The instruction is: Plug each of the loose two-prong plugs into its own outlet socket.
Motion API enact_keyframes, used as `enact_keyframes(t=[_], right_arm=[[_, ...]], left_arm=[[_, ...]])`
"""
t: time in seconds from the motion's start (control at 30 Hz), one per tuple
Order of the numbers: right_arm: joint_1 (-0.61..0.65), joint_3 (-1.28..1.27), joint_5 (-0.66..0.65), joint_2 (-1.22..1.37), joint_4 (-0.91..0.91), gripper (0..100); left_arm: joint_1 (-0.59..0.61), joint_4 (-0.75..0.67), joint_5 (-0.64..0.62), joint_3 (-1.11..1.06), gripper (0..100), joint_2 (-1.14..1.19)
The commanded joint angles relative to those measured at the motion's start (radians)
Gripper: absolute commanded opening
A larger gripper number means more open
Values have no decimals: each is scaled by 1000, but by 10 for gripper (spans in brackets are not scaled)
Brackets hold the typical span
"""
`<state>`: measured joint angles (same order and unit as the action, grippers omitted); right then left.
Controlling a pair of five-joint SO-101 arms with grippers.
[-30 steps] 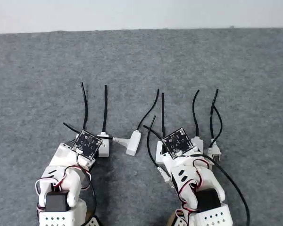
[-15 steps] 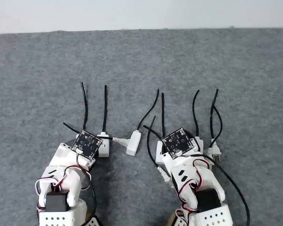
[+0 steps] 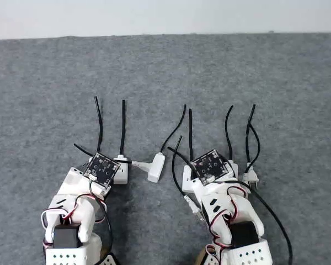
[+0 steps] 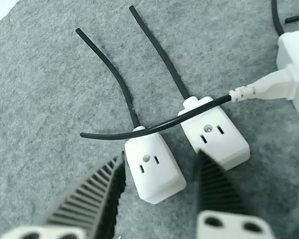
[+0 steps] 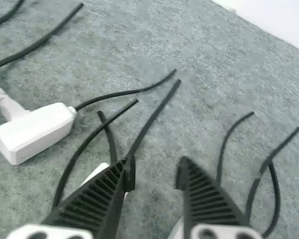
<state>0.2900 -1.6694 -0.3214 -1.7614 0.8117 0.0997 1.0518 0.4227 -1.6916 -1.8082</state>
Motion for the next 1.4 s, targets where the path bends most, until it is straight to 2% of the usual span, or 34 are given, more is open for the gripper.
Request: enact_keyframes(t=[0.0, 0.1, 0.6, 0.77, 0.83, 0.97, 1.23, 1.37], right_arm=[[-13, -15, 5, 1, -7, 17], [-13, -15, 5, 1, -7, 20], [-25, -9, 2, 1, -8, 12], [-177, 81, 3, 10, 13, 12], [-219, 160, 5, 10, 90, 13], [-191, 313, 5, 10, 295, 65], [-191, 305, 3, 19, 277, 100], [-191, 324, 3, 133, 260, 100]], left_arm=[[11, -15, 8, 8, 72, -14], [11, -15, 8, 8, 9, -14], [11, -18, 8, 8, 13, -14], [11, -20, 8, 8, 13, -14], [11, -20, 8, 8, 13, -14], [9, -21, 8, 8, 13, -14], [9, -21, 8, 8, 13, -14], [9, -21, 8, 8, 13, -14]])
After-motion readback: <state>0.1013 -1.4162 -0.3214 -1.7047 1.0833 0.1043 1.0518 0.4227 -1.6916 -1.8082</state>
